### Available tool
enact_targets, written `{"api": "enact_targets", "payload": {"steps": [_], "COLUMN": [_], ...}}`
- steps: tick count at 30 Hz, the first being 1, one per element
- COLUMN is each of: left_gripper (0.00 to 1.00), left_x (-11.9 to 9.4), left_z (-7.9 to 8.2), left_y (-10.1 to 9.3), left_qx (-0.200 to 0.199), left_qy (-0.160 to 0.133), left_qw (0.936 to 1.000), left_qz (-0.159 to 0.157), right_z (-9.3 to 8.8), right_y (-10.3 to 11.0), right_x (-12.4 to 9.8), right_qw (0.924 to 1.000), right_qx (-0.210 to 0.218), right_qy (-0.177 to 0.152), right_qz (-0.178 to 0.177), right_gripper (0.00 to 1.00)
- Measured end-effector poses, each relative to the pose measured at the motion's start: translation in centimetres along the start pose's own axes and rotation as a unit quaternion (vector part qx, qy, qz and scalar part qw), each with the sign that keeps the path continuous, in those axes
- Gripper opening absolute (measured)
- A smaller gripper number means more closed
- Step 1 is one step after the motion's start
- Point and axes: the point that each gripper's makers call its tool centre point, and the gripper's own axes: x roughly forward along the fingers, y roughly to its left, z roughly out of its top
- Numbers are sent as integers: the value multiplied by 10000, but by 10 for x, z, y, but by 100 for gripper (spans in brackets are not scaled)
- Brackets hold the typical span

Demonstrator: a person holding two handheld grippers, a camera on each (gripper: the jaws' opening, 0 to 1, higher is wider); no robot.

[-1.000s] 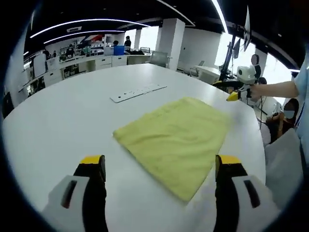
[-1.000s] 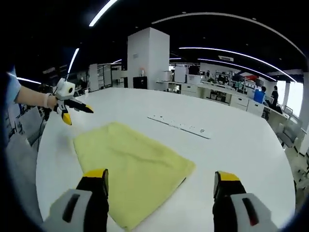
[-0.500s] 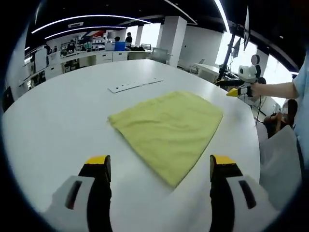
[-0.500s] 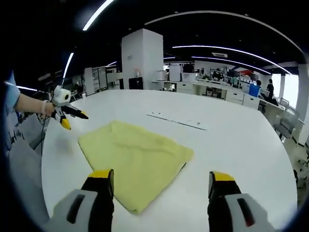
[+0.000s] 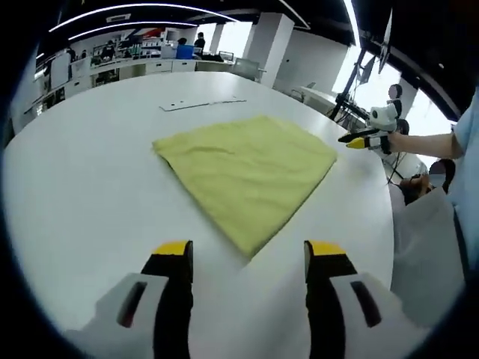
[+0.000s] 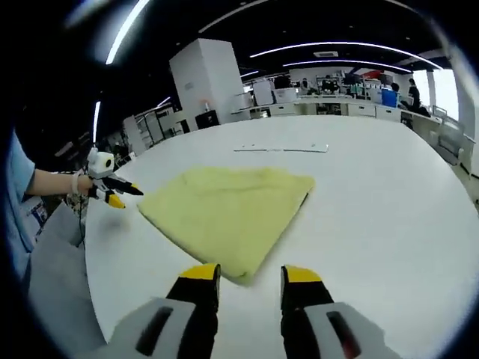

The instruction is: Fold the garment on the visible template until the final outline fits inside the template.

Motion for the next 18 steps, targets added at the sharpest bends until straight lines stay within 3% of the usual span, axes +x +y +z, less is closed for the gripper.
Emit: {"api": "enact_targets", "payload": {"steps": [5,9,14,15,18], "left_gripper": [47,42,38,37,36], "left_x": [1,5,8,9,11], "left_z": [-2,-5,-6,-4,-8], "left_y": [0,-2,-3,-4,-2], "left_qx": [-32,-91,-144,56,52], "left_qy": [4,34,-3,-77,0], "left_qw": [10000,9999,9998,9998,9999], "left_qz": [-20,-95,-127,-183,-144], "right_z": [-8,-12,-21,-22,-19], "right_y": [3,4,6,7,7], "right_x": [5,10,16,17,17], "right_qw": [9998,9985,9984,9984,9980], "right_qx": [208,546,559,565,639], "right_qy": [50,-23,92,89,16], "right_qz": [39,52,48,47,21], "right_gripper": [17,15,12,12,10]}}
